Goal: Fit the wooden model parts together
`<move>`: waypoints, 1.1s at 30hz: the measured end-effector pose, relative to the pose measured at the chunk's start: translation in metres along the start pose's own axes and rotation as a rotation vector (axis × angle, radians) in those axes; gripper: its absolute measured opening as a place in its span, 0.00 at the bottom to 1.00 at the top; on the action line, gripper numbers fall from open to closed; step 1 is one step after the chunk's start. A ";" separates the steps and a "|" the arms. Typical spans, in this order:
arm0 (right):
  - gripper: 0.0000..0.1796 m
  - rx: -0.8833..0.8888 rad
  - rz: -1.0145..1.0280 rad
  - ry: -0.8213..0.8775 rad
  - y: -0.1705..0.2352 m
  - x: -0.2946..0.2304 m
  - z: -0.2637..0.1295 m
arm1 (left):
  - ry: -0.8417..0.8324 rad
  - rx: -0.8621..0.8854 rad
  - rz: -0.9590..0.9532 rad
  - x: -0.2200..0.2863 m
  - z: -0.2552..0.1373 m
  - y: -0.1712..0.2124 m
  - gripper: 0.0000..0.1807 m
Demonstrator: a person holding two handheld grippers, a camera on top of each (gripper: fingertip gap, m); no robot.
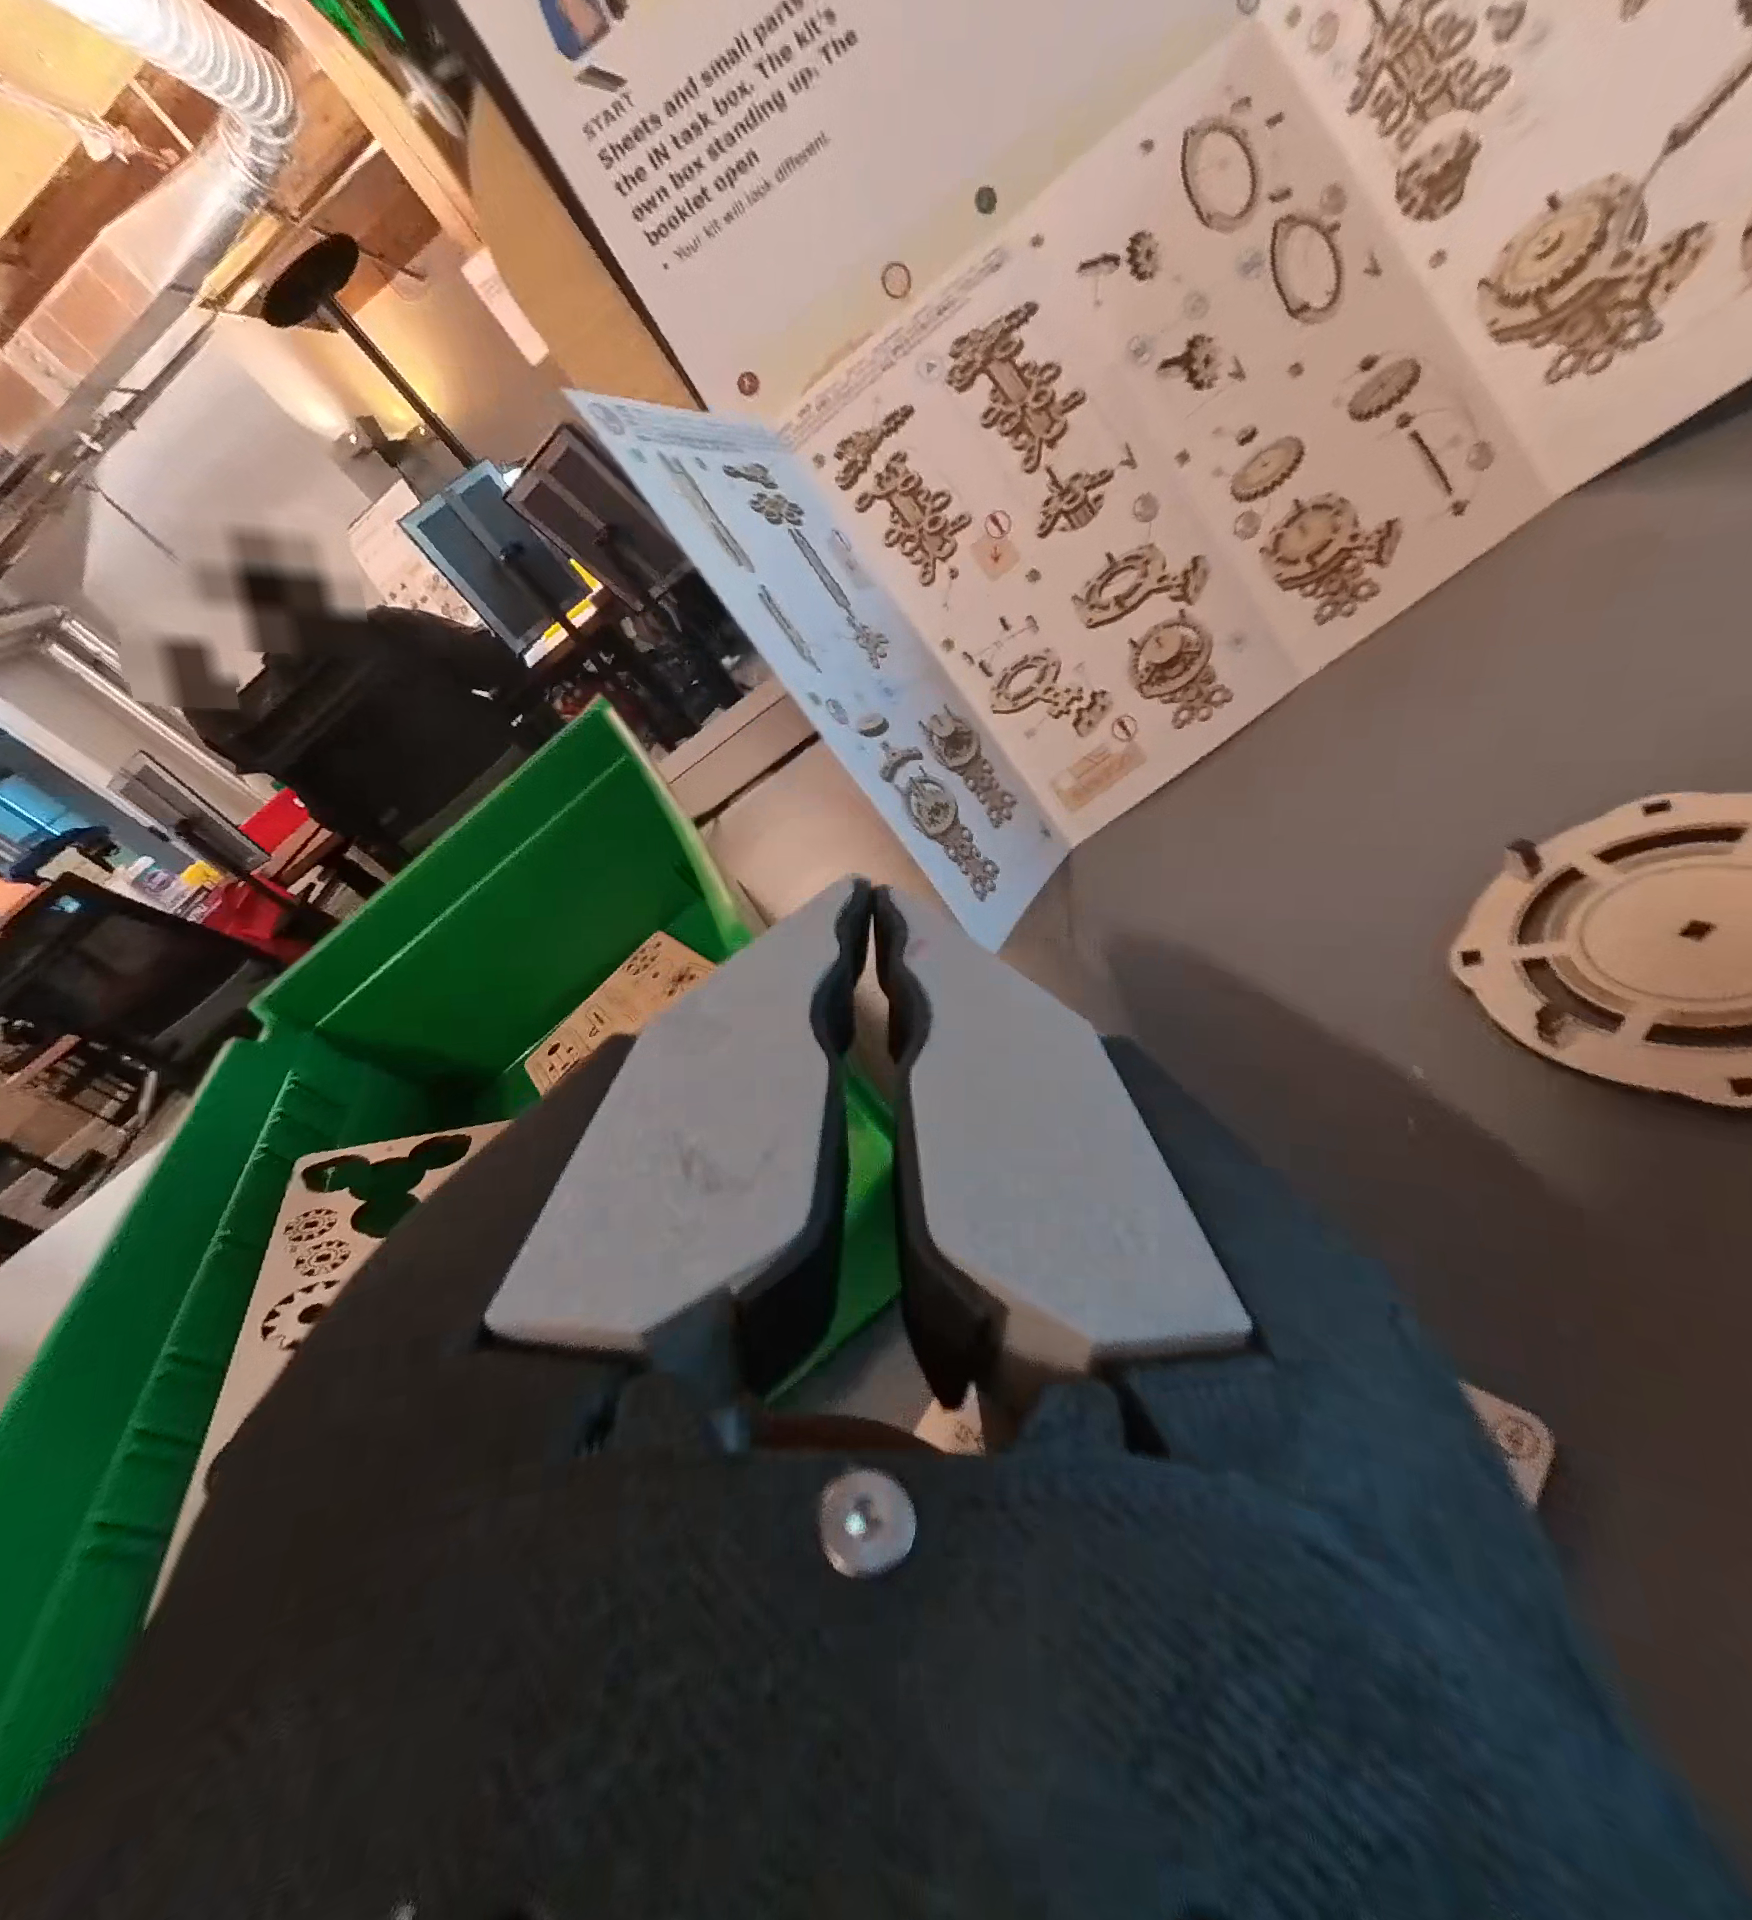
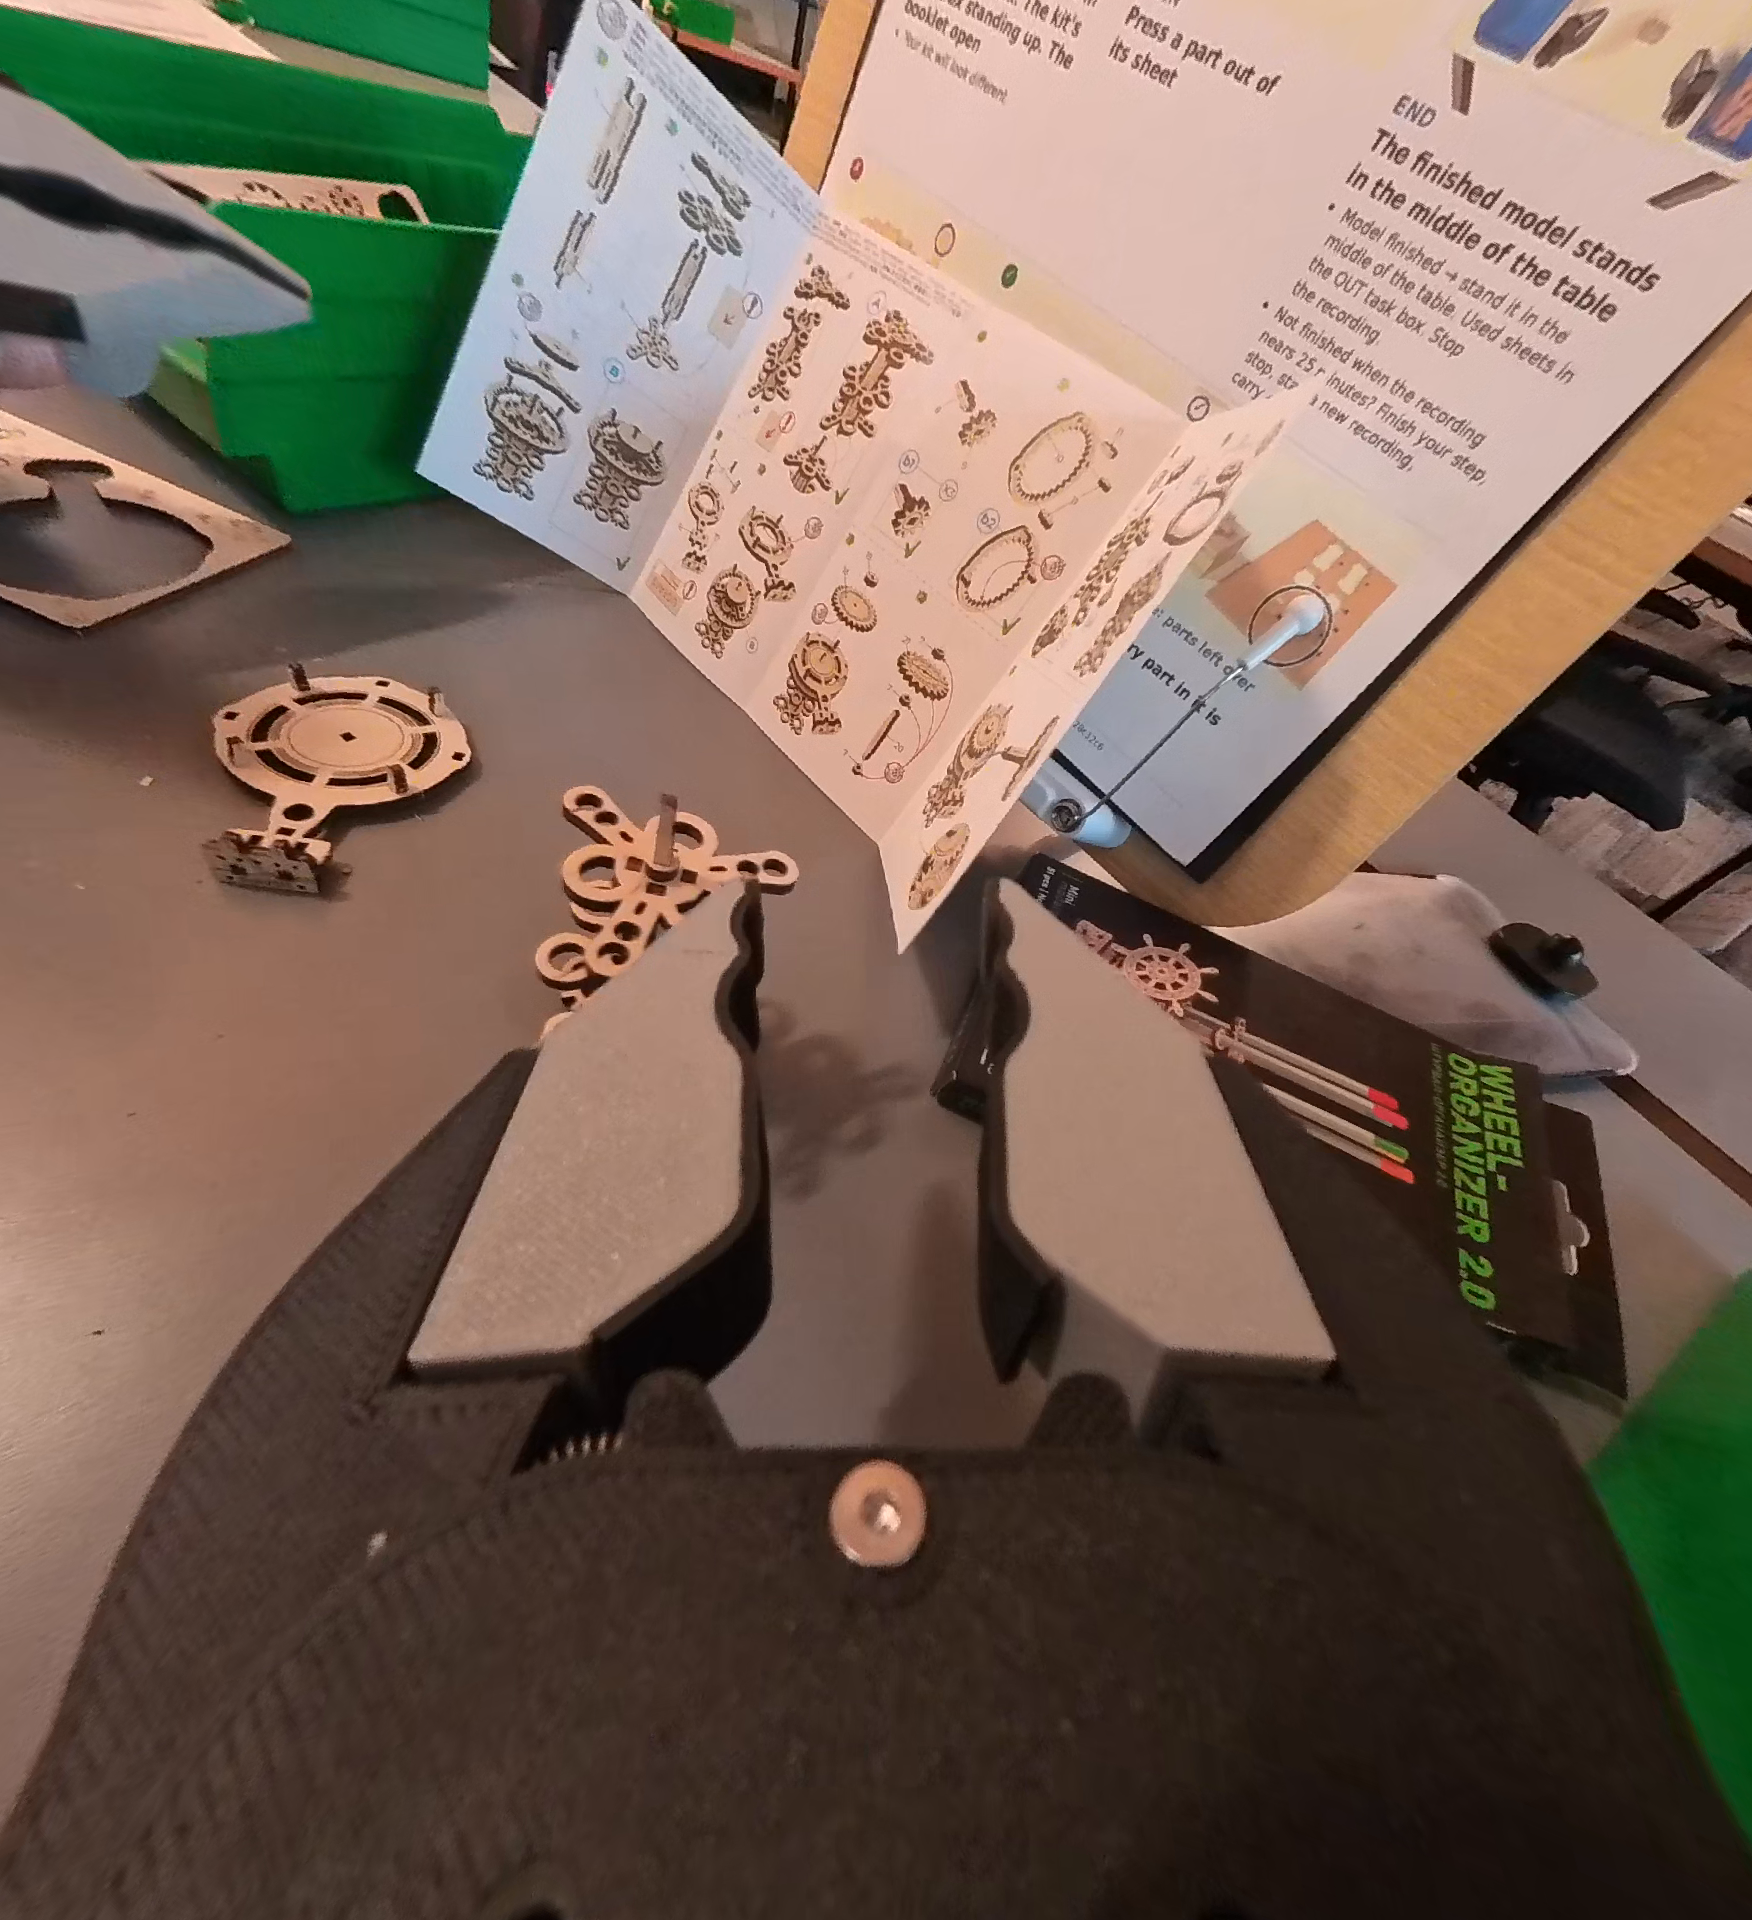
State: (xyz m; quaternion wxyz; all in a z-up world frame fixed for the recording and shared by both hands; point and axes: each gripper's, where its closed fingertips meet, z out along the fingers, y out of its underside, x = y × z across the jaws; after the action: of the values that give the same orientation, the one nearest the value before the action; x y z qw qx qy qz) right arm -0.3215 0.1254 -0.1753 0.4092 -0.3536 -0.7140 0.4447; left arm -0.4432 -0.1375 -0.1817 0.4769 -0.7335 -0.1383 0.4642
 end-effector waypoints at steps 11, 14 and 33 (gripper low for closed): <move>0.21 0.006 -0.016 0.016 -0.003 0.002 -0.003 | 0.027 0.120 -0.166 -0.007 -0.031 -0.026 0.00; 0.22 0.012 0.011 0.009 -0.002 0.004 -0.004 | 0.019 0.117 -0.260 -0.032 -0.044 -0.027 0.00; 0.22 0.029 0.051 0.005 -0.004 0.006 -0.006 | 0.131 -0.173 -0.324 -0.063 -0.060 0.026 0.15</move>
State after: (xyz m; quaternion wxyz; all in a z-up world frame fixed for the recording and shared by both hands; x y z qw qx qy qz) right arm -0.3189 0.1318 -0.1686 0.4044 -0.3667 -0.6972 0.4646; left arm -0.4343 -0.2252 -0.1618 0.4886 -0.7684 -0.2626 0.3190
